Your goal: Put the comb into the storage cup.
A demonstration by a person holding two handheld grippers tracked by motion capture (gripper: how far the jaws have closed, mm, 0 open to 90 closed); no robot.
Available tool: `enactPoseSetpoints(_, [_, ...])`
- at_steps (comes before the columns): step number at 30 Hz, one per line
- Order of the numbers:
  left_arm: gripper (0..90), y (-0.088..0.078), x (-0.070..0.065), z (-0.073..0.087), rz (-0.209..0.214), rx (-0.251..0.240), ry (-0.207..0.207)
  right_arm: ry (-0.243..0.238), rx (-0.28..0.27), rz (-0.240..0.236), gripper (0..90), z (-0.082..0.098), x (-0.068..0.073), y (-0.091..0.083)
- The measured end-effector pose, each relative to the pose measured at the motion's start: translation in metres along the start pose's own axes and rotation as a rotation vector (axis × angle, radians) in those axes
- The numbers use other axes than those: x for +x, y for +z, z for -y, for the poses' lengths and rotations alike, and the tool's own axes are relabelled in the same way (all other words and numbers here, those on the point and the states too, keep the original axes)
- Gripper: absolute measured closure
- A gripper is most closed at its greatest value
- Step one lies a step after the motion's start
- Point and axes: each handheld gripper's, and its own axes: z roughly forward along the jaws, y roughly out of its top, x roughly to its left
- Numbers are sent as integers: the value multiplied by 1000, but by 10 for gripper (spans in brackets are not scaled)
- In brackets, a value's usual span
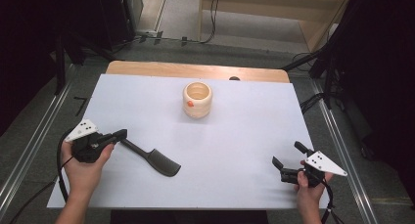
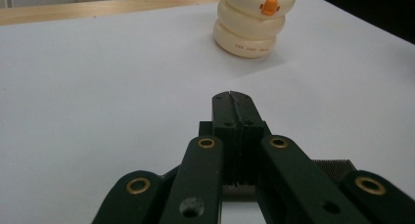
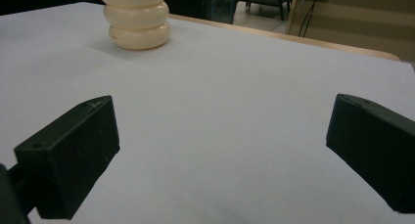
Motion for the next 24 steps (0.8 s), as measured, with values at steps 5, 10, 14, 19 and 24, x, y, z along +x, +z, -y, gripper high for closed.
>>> enactPoseSetpoints(5, [899, 11, 4, -16, 8, 56, 15, 2, 4, -2, 0, 0, 1, 0])
enactPoseSetpoints(10, [900, 29, 7, -28, 17, 160, 50, -9, 4, -9, 0, 0, 1, 1])
enactPoseSetpoints(14, [900, 40, 10, -32, 6, 227, 69, -11, 4, -9, 0, 0, 1, 1])
enactPoseSetpoints(19, [900, 51, 17, -31, -24, 299, 80, -11, 7, -11, 0, 0, 1, 2])
enactPoseSetpoints(24, [900, 58, 24, -27, -52, 363, 93, -16, 9, -12, 0, 0, 1, 2])
